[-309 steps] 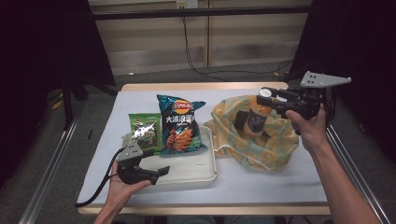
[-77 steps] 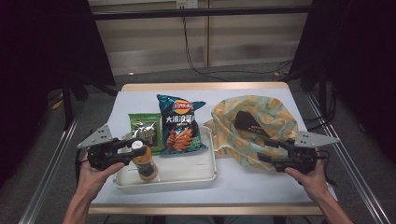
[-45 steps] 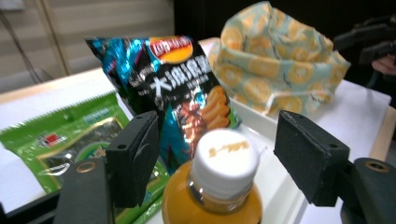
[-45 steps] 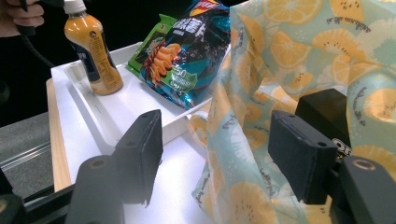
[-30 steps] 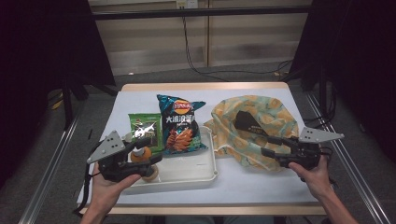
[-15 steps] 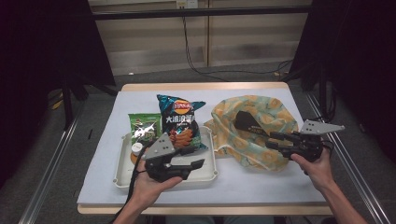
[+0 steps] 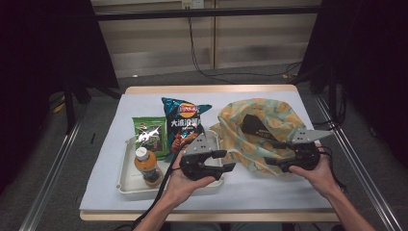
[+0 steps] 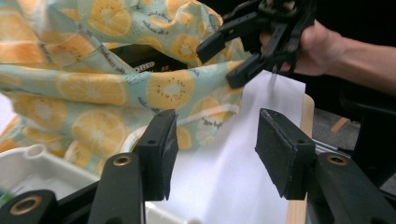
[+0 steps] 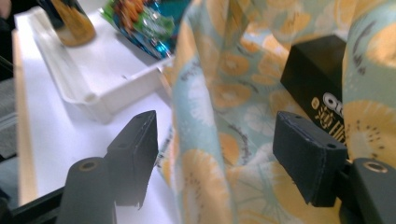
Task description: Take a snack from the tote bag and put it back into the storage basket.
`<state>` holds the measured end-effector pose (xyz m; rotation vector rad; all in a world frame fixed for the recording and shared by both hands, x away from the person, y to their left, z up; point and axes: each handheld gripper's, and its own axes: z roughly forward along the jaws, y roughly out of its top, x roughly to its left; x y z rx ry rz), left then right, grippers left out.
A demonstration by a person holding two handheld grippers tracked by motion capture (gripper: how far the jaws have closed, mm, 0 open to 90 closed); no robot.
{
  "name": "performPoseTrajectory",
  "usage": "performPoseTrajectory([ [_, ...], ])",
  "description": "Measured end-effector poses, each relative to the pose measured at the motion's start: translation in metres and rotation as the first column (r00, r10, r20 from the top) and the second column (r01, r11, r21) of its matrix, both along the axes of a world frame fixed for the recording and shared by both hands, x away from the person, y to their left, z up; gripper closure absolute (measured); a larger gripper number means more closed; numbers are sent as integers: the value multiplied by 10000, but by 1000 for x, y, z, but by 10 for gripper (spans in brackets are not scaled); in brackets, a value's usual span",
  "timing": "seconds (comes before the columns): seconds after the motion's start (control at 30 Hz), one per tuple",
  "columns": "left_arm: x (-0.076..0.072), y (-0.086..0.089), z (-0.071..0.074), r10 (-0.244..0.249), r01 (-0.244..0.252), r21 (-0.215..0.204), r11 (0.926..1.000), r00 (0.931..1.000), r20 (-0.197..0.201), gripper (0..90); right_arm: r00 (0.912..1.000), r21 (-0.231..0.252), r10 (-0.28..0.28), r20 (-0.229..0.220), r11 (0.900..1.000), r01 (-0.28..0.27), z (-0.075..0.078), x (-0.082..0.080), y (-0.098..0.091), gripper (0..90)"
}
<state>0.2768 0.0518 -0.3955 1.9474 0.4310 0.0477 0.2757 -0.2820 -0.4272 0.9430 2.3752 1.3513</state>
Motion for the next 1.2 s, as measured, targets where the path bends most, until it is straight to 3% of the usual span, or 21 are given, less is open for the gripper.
performPoseTrajectory([
  [0.2,10,-23,-8,-162,165,356,9992,9998,-101,464,9993,-635,1,-372,9980,-25,-16,12,7,341],
  [0.33,16,-36,-13,-196,203,342,9992,9996,-212,461,9974,-820,103,-719,9965,-162,-27,13,9,549],
  [0.37,17,-40,-15,-159,166,333,9993,9996,-213,461,9970,-815,192,-743,9964,-253,-28,13,9,637],
  [0.43,22,-46,-18,-112,121,262,9996,9994,-342,462,9957,-619,431,-815,9969,-482,-28,10,8,739],
  [0.5,26,-52,-21,-109,126,444,9989,9991,-400,464,9935,-428,673,-916,9965,-715,-27,6,7,853],
  [0.57,27,-57,-24,-193,213,461,9987,9988,-440,474,9895,-117,1007,-1038,9947,-1024,-27,2,7,900],
  [0.77,26,-62,-26,-351,366,333,9988,9984,-433,493,9838,272,1571,-859,9875,-1553,-18,-16,5,900],
  [0.93,29,-63,-27,-300,313,306,9990,9986,-433,516,9770,194,1917,-936,9815,-1907,-20,-29,8,900],
  [1.07,34,-69,-29,-403,414,213,9989,9979,-498,591,9820,119,1682,-854,9858,-1678,-19,-26,4,663],
  [1.2,35,-74,-26,-729,736,143,9972,9964,-444,636,9873,400,1456,-630,9889,-1433,-9,-24,-2,524],
])
